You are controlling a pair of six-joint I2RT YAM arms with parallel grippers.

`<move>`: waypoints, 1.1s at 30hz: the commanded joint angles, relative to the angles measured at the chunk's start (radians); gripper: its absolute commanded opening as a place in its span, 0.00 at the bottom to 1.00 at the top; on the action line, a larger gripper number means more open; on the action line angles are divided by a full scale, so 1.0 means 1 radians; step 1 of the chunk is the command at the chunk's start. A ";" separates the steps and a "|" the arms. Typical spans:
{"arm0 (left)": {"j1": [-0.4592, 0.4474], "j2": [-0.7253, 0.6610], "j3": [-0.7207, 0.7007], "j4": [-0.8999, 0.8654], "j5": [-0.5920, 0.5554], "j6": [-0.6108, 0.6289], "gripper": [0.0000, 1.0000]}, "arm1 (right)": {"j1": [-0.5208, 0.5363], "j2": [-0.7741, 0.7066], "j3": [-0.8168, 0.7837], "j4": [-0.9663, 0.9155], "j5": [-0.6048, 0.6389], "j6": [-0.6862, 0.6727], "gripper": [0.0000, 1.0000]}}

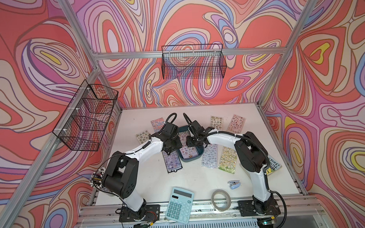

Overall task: Take the stickers out of the storage box
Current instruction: Pick up the sticker from the storage box.

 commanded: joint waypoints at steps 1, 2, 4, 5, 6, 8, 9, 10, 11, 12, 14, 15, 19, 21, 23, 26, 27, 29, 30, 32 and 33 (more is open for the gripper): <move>-0.005 0.012 0.025 0.003 -0.001 -0.005 0.43 | 0.003 -0.058 -0.016 0.048 -0.080 0.023 0.44; -0.004 0.014 0.025 0.003 0.000 -0.006 0.43 | 0.001 -0.062 -0.017 0.052 -0.090 0.025 0.44; -0.004 0.019 0.023 0.005 0.001 -0.006 0.43 | -0.006 -0.073 -0.020 0.056 -0.116 0.031 0.43; -0.004 0.022 0.023 0.005 0.002 -0.004 0.43 | -0.010 -0.078 -0.020 0.060 -0.132 0.035 0.42; -0.004 0.023 0.022 0.006 0.002 -0.004 0.42 | -0.017 -0.083 -0.027 0.068 -0.151 0.040 0.41; -0.004 0.025 0.021 0.006 0.000 -0.004 0.42 | -0.033 -0.093 -0.045 0.092 -0.197 0.057 0.39; -0.005 0.025 0.022 0.007 0.000 -0.004 0.42 | -0.041 -0.099 -0.059 0.109 -0.226 0.069 0.37; -0.004 0.025 0.020 0.007 -0.001 -0.003 0.42 | -0.048 -0.100 -0.069 0.126 -0.254 0.078 0.34; -0.004 0.025 0.021 0.007 -0.003 -0.003 0.42 | -0.054 -0.101 -0.077 0.136 -0.274 0.086 0.31; -0.004 0.027 0.020 0.006 -0.002 -0.003 0.42 | -0.057 -0.100 -0.084 0.143 -0.288 0.094 0.27; -0.004 0.028 0.022 0.008 -0.001 -0.002 0.42 | -0.060 -0.097 -0.089 0.142 -0.284 0.098 0.13; -0.005 0.031 0.023 0.008 -0.001 -0.002 0.42 | -0.059 -0.095 -0.092 0.137 -0.269 0.100 0.07; -0.004 0.039 0.025 0.013 -0.004 0.001 0.39 | -0.059 -0.082 -0.079 0.100 -0.216 0.085 0.00; -0.005 0.053 0.038 0.014 -0.011 0.012 0.35 | -0.059 -0.070 -0.064 0.085 -0.186 0.067 0.00; -0.005 0.070 0.062 0.009 -0.020 0.025 0.33 | -0.061 -0.050 -0.038 0.067 -0.157 0.050 0.00; -0.004 0.096 0.104 -0.003 -0.038 0.039 0.25 | -0.068 -0.014 0.023 0.044 -0.129 0.023 0.00; -0.004 0.104 0.115 -0.004 -0.045 0.046 0.19 | -0.069 -0.003 0.046 0.036 -0.114 0.015 0.00; -0.004 0.122 0.141 -0.012 -0.054 0.048 0.13 | -0.075 0.018 0.092 0.016 -0.084 -0.003 0.00; -0.004 0.133 0.155 -0.014 -0.055 0.052 0.11 | -0.080 0.030 0.115 0.003 -0.066 -0.011 0.00; -0.005 0.161 0.186 -0.019 -0.053 0.057 0.11 | -0.091 0.051 0.155 -0.010 -0.043 -0.025 0.00; -0.004 0.179 0.204 -0.024 -0.052 0.059 0.11 | -0.099 0.063 0.174 -0.017 -0.039 -0.031 0.00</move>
